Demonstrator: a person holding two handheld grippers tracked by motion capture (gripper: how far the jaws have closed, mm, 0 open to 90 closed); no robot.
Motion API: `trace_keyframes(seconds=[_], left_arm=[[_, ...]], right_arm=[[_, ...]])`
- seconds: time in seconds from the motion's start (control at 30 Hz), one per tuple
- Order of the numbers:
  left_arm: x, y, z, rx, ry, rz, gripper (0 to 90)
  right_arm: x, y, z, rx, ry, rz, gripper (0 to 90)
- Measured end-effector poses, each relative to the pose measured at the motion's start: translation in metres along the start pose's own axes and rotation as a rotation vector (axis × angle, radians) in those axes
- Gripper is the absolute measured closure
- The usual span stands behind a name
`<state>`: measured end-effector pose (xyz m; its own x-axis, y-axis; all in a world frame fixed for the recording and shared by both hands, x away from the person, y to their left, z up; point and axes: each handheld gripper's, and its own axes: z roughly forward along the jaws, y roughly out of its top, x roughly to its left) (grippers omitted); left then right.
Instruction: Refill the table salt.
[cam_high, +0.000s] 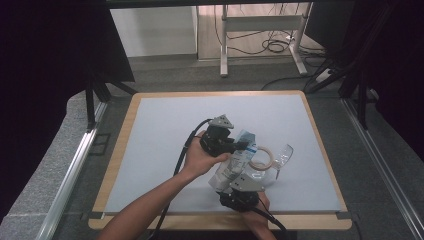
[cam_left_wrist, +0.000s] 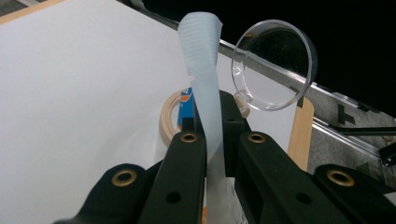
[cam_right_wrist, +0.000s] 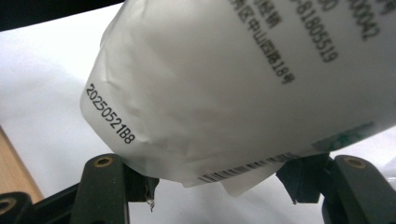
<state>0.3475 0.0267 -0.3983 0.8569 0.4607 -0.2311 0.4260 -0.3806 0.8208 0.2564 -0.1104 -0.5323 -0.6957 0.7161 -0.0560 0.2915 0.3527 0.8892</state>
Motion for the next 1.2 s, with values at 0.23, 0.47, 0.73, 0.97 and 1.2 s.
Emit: trace_keyframes(seconds=[0.23, 0.47, 0.73, 0.97, 1.2], left_arm=[[-0.003, 0.004, 0.006, 0.02, -0.01, 0.012, 90.0], [-0.001, 0.008, 0.012, 0.045, -0.025, 0.024, 90.0], [0.001, 0.013, 0.017, 0.051, -0.075, 0.002, 90.0], [0.006, 0.016, 0.022, 0.07, -0.106, -0.008, 90.0], [0.011, 0.018, 0.022, 0.086, -0.111, 0.004, 90.0]], right_arm=[[0.002, 0.0, -0.003, -0.007, 0.014, 0.018, 40.6], [0.002, -0.001, -0.005, -0.021, 0.019, 0.052, 41.1], [0.006, 0.0, -0.01, -0.047, 0.007, 0.081, 41.8], [0.008, 0.001, -0.012, -0.057, 0.005, 0.086, 42.7], [0.009, 0.002, -0.012, -0.064, -0.001, 0.095, 43.2]])
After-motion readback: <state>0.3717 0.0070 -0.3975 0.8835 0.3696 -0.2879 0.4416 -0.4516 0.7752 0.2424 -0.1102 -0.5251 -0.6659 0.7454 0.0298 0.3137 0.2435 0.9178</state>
